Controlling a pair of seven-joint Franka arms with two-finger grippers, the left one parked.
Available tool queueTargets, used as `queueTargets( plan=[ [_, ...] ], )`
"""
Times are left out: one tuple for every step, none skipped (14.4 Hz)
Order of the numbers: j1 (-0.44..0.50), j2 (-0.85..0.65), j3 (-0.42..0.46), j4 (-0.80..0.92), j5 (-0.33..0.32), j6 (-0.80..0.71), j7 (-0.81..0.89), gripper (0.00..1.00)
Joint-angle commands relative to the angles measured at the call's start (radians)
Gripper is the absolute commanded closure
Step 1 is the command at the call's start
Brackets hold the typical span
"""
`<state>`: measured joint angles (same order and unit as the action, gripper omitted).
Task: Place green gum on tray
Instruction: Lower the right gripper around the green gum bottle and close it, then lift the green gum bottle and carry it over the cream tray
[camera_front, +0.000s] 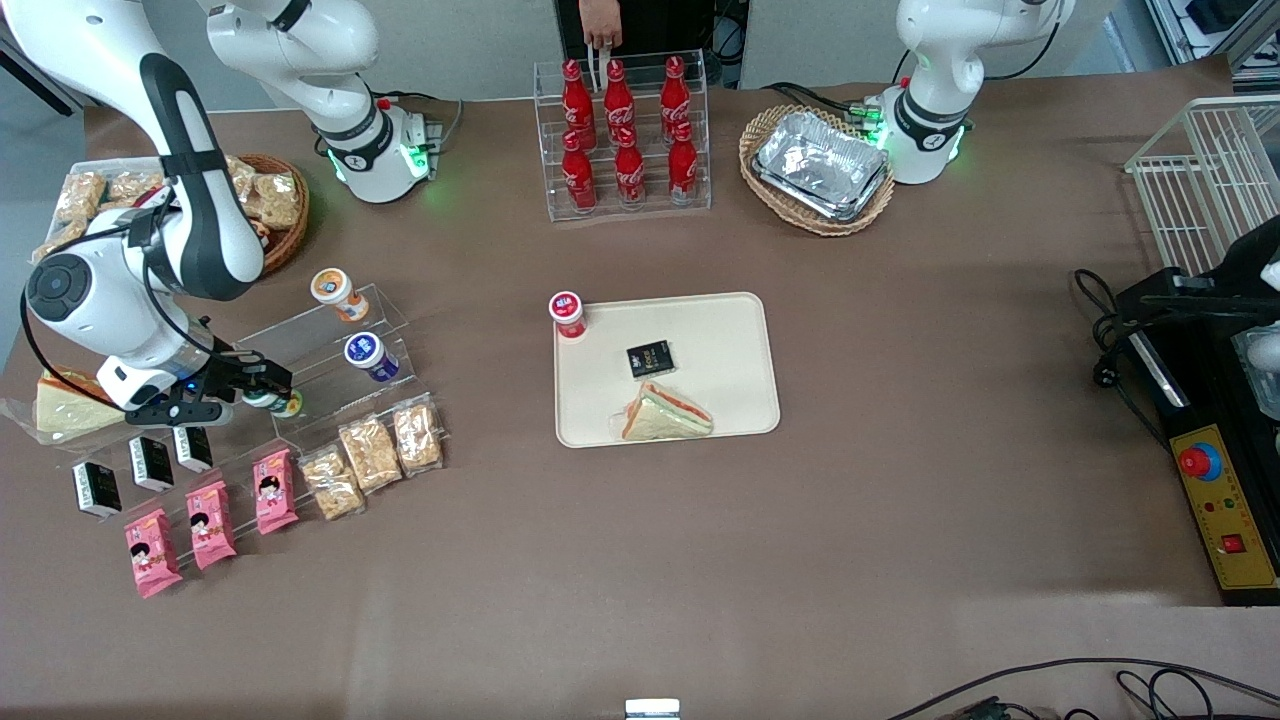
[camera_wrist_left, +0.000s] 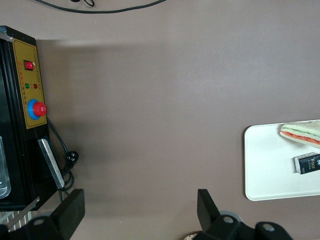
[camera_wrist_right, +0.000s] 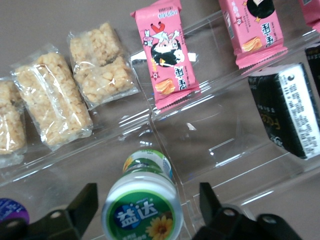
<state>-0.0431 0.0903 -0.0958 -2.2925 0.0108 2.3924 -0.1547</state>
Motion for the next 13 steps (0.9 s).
queueTargets(
  plan=[
    [0.009,-0.032,-0.001,-0.044,0.009,0.039,0.014,0.18],
    [0.009,-0.030,-0.001,-0.042,0.009,0.040,0.014,0.25],
    [0.009,-0.027,-0.001,-0.042,0.009,0.042,0.014,0.28],
    [0.008,-0.026,-0.001,-0.042,0.009,0.048,0.014,0.37],
    [0.008,-0.026,-0.001,-0.042,0.009,0.050,0.014,0.43],
    [0.008,-0.026,-0.001,-0.041,0.009,0.050,0.014,0.52],
    [0.009,-0.024,-0.001,-0.039,0.009,0.051,0.014,0.62],
    [0.009,-0.023,-0.001,-0.038,0.009,0.051,0.014,0.71],
    [0.009,-0.026,0.001,-0.036,0.009,0.051,0.014,0.74],
    [0.009,-0.032,0.001,-0.030,0.009,0.045,0.014,0.75],
    [0.009,-0.040,0.002,-0.024,0.009,0.039,0.014,0.78],
    [0.009,-0.055,0.004,-0.018,0.009,0.030,0.012,0.81],
    [0.009,-0.070,0.004,-0.004,0.009,0.004,0.006,0.82]
  ],
)
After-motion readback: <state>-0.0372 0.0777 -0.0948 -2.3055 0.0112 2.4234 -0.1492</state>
